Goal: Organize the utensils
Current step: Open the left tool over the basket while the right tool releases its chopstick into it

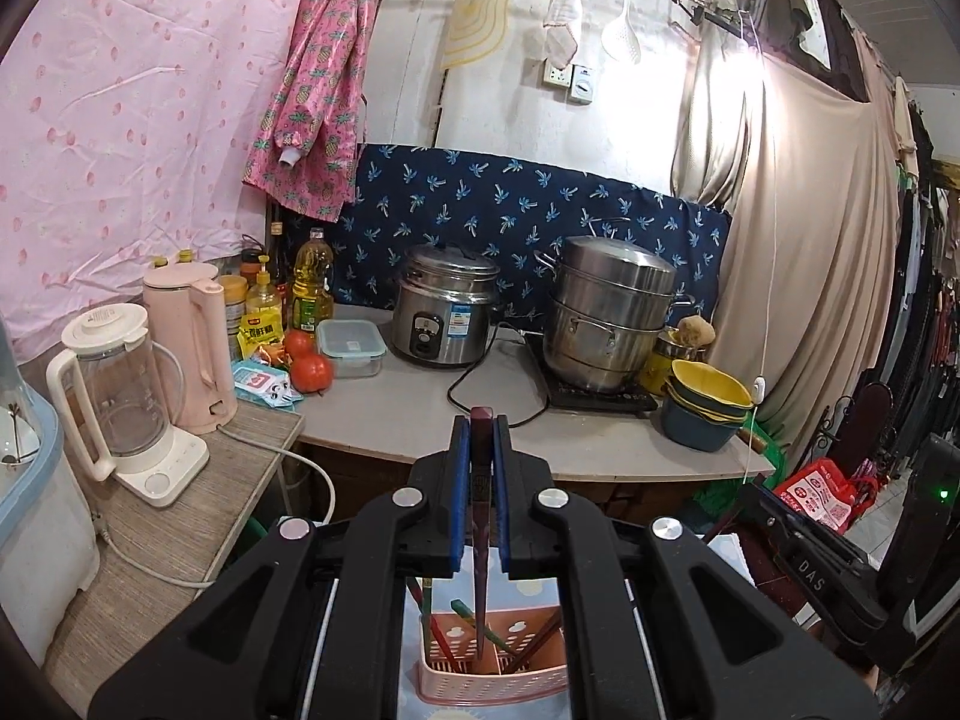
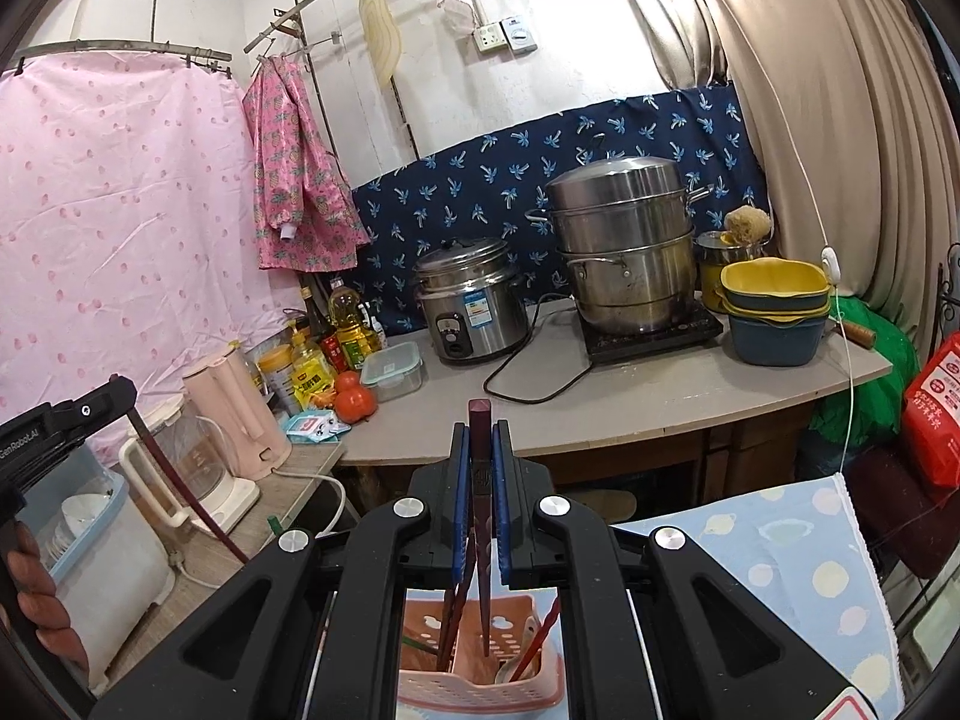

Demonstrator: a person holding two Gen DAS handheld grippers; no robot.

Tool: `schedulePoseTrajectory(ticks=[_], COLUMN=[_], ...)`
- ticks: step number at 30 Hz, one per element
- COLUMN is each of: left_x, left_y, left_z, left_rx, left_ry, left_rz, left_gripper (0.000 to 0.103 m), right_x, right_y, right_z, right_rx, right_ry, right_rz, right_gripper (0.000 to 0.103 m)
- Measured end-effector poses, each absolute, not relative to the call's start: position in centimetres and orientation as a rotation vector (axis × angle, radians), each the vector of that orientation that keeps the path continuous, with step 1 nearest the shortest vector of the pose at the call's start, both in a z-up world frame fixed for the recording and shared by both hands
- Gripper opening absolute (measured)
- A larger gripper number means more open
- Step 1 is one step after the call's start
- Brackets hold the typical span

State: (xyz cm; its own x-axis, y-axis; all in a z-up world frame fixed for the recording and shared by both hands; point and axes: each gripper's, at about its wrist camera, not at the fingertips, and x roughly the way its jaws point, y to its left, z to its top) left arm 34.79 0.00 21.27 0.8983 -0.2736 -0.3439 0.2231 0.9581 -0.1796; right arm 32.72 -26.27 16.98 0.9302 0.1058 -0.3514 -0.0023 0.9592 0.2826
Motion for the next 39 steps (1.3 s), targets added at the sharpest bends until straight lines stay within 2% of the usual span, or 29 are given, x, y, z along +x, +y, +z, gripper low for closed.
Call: schedulePoseTrajectory(ticks=[14,15,17,22,39], left_x=[37.1,37.2,37.4,37.5,35.1], left_y=[-0.8,-0.8,-0.9,-1.2,-1.8], left_z=[17.1,16.8,16.2,14.9,13.4], left_rx=[-0.142,-0.143,-0.138,-0.119,-0.097], left_ry=[0.471,0.475,0.482,0.505,0.549], left_rz=[-0.255,-0.244,-0.236,-0.216,-0.222], left_gripper=[0.008,0.009,0.023,0.034,0.035], right_x=[34.5,34.7,34.8,34.5,31.3], right_y=[-25.2,-25.1,-25.1,-25.2,-24.2], right_z=[13.4,13.1,12.8,12.3,11.8], right_rx=[0.267,0.267,0.266,0.267,0.228], right_ry=[0.464,0.474,0.478,0.482,0.498], right_rz=[0.066,0.069,0.059,0.048,0.053], right_gripper=[0.007,0.008,0.017,0.028,0.03])
